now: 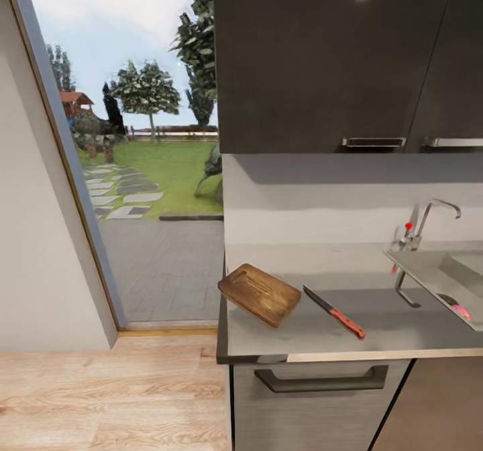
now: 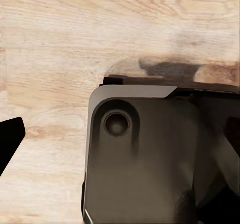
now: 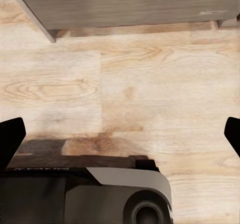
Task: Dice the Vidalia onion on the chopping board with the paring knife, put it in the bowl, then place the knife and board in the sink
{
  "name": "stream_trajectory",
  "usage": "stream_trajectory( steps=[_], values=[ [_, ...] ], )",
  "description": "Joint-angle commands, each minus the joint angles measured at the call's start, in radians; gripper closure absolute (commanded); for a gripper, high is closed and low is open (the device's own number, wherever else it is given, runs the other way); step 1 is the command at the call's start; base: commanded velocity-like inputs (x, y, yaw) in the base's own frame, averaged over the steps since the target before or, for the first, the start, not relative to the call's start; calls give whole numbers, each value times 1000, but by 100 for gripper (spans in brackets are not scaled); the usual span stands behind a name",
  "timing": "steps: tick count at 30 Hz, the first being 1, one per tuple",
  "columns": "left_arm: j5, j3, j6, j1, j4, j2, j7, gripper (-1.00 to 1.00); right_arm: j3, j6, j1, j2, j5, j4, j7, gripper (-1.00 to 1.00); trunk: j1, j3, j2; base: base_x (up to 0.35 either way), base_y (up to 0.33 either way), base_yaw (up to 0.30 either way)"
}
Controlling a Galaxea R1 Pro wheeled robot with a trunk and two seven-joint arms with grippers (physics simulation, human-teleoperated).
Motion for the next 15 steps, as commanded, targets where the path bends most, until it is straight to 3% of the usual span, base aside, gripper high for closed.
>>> stream_trajectory(
  steps=[1,15],
  values=[
    [8,0,-1,0,-1,0,0,-100,0,-2,0,0,0,0,0,-100,-4,2,6,0,0,0],
    [8,-1,-1,0,-1,-1,0,-100,1,-2,0,0,1,0,0,-100,-57,46,104,0,0,0]
  ],
)
